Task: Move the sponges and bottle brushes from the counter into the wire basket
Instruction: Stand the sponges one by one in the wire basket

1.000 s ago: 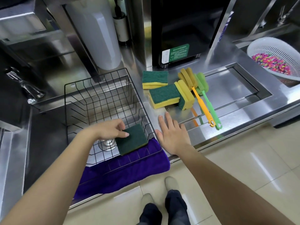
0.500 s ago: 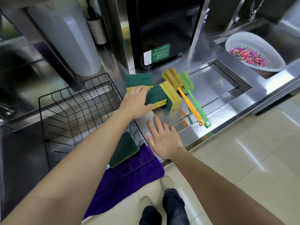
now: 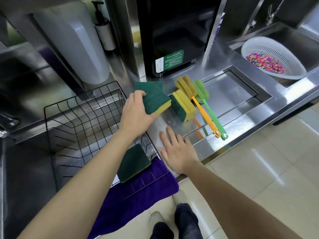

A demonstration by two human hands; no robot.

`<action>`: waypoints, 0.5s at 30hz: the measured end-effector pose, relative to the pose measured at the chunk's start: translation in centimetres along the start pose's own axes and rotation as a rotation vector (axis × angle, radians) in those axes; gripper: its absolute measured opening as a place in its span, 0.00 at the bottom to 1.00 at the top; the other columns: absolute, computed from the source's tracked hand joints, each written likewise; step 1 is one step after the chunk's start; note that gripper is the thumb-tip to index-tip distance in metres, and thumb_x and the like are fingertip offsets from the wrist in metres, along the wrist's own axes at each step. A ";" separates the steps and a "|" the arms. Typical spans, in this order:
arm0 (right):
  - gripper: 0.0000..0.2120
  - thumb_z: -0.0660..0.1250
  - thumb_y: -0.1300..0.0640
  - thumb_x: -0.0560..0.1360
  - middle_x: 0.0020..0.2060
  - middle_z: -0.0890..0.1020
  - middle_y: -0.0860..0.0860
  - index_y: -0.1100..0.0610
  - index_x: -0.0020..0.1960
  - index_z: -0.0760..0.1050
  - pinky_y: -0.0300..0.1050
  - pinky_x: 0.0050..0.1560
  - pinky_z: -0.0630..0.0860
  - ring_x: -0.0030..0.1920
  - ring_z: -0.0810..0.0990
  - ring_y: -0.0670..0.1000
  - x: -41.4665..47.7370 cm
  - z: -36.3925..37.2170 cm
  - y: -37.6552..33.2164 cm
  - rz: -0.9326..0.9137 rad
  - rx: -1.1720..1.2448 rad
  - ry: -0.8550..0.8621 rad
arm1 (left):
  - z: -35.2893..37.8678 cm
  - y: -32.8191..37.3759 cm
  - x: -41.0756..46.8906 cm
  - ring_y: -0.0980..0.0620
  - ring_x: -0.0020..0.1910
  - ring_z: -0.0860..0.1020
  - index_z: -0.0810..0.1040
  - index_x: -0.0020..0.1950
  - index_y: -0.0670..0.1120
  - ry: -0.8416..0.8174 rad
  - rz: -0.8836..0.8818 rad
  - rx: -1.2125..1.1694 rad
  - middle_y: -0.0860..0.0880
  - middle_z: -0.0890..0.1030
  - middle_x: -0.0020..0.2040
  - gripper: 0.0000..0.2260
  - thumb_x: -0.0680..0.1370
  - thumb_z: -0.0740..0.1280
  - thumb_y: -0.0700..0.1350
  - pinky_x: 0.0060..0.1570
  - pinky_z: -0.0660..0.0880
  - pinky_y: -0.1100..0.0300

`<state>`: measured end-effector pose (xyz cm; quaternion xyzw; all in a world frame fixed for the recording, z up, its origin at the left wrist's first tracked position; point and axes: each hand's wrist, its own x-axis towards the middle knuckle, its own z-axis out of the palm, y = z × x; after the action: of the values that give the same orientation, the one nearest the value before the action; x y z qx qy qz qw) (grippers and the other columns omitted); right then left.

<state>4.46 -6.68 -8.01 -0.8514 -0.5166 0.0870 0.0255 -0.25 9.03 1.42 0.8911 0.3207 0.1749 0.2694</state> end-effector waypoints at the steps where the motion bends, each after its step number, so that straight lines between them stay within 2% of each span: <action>1: 0.27 0.41 0.42 0.79 0.70 0.64 0.60 0.56 0.71 0.58 0.57 0.55 0.71 0.60 0.69 0.60 0.0 0.1 0.0 -0.004 0.002 -0.003 | -0.7 -0.3 -0.3 0.46 0.63 0.69 0.64 0.66 0.42 0.040 -0.025 -0.047 0.43 0.70 0.63 0.30 0.69 0.72 0.49 0.62 0.67 0.54; 5: 0.27 0.43 0.43 0.79 0.71 0.62 0.60 0.55 0.72 0.55 0.59 0.57 0.70 0.62 0.68 0.61 0.1 0.2 0.1 -0.003 0.000 -0.013 | -3.2 -2.5 -1.7 0.47 0.66 0.66 0.61 0.70 0.41 0.133 -0.180 -0.136 0.43 0.67 0.65 0.35 0.68 0.74 0.48 0.66 0.65 0.55; 10: 0.28 0.39 0.42 0.78 0.73 0.59 0.60 0.55 0.73 0.52 0.58 0.58 0.69 0.64 0.67 0.61 0.0 0.0 -0.1 0.000 -0.028 -0.041 | -5.2 -7.7 -4.2 0.43 0.63 0.69 0.67 0.68 0.42 0.167 -0.363 -0.052 0.41 0.69 0.61 0.30 0.68 0.73 0.44 0.64 0.68 0.50; 15: 0.28 0.41 0.43 0.78 0.71 0.62 0.61 0.56 0.72 0.57 0.59 0.54 0.72 0.60 0.71 0.63 0.0 -0.3 -0.2 0.005 -0.028 -0.038 | -4.9 -10.8 -6.8 0.41 0.61 0.69 0.69 0.66 0.39 0.048 -0.451 -0.016 0.38 0.70 0.61 0.29 0.67 0.74 0.39 0.60 0.67 0.56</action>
<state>4.35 -6.54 -7.74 -0.8511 -0.5162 0.0961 0.0036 -12.80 13.29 -2.01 0.7903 0.5166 0.1342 0.3010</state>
